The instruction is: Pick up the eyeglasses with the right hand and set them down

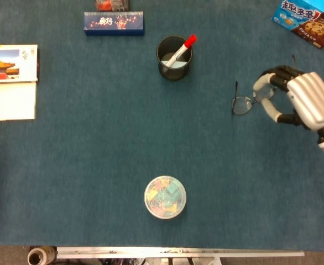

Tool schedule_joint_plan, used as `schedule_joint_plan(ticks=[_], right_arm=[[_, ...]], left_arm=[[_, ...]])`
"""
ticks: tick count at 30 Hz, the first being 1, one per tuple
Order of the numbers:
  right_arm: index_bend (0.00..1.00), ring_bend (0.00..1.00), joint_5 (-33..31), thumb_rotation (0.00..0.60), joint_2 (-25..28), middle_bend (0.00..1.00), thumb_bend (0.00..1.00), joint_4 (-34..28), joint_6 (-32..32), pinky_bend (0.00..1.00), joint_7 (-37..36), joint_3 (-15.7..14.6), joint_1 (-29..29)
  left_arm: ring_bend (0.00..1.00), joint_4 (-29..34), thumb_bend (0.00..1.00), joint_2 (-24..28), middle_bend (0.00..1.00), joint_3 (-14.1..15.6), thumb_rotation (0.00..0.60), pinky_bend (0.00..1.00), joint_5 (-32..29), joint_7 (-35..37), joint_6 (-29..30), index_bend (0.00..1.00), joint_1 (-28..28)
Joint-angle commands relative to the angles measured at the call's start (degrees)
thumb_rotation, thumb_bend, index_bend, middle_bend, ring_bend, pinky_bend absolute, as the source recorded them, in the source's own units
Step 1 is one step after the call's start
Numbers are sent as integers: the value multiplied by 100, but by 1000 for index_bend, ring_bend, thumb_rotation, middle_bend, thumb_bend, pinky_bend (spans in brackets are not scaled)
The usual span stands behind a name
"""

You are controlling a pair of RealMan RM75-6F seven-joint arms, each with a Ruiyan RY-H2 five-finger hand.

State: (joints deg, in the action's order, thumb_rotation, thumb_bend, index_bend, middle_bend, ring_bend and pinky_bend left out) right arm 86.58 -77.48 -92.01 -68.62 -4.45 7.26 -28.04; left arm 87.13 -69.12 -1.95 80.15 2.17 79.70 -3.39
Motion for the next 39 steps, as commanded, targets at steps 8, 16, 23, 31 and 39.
schedule_joint_plan(ticks=[8,16,23,31,39], right_arm=[[428,309,-9,600,-726,398,391,678,57,479,629,378,-495],[428,294,-91,600,-1473,398,339,1668,107,454,479,575,-864],[428,288,-30,600,-1971,398,278,2392,42,441,277,580,-1078],[428,288,-23,600,-2223,398,270,2797,76,441,-34,533,-1219],[428,288,-28,600,-2226,398,270,2902,157,441,-74,352,-1196]], left_arm=[[306,-97,333,-6,392,18,600,452,-50,121,-11,465,36],[306,-203,334,-28,398,42,600,452,-106,256,-53,465,76],[306,-278,334,-52,397,49,600,453,-122,364,-53,465,108],[306,-312,333,-62,397,59,600,452,-125,408,-46,465,138],[306,-325,333,-63,397,58,600,452,-130,408,-58,465,144]])
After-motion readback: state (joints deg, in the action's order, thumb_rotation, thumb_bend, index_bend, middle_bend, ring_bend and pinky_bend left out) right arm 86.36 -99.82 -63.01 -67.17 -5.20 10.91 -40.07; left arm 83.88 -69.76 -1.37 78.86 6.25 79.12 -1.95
